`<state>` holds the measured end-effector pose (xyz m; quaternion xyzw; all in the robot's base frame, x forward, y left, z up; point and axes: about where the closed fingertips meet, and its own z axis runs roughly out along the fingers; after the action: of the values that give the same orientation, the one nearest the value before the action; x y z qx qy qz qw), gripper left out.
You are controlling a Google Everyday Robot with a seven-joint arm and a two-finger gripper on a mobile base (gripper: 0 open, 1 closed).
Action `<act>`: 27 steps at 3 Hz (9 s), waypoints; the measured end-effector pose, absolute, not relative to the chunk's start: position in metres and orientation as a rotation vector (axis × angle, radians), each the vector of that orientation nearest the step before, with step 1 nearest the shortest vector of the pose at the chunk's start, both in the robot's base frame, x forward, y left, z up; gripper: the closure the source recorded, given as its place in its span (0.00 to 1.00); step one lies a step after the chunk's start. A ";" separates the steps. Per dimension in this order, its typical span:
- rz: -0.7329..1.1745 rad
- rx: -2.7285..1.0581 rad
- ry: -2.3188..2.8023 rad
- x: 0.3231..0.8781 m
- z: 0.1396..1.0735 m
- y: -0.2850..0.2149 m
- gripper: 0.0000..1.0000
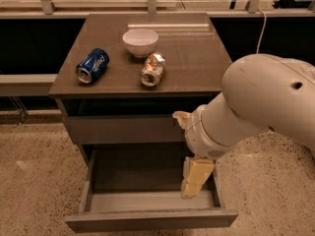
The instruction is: Close middle drawer
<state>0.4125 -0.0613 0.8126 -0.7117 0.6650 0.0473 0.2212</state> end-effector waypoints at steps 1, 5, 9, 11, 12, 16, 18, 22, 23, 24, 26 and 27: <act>0.188 -2.030 1.893 0.421 0.775 -0.055 0.00; 0.219 -2.082 1.863 0.407 0.580 -0.014 0.00; 0.257 -1.945 1.828 0.429 0.505 -0.025 0.00; 0.307 -1.957 1.843 0.437 0.468 -0.017 0.00; 0.260 -1.998 1.854 0.442 0.454 -0.019 0.14; 0.163 -2.033 1.891 0.481 0.432 0.001 0.39; 0.168 -1.949 1.867 0.507 0.430 0.000 0.41; 0.223 -1.773 1.769 0.568 0.435 -0.001 0.34; 0.215 -1.742 1.711 0.577 0.460 -0.010 0.33; 0.237 -1.723 1.652 0.564 0.479 -0.014 0.34; 0.551 -1.652 1.537 0.472 0.465 -0.009 0.69; 0.754 -1.587 1.493 0.441 0.434 -0.011 0.92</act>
Offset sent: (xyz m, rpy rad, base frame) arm 0.0074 0.0361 -0.2048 -0.1808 0.2572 0.0848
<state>0.4411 -0.0113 0.4338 -0.6290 0.5918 0.2987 0.4062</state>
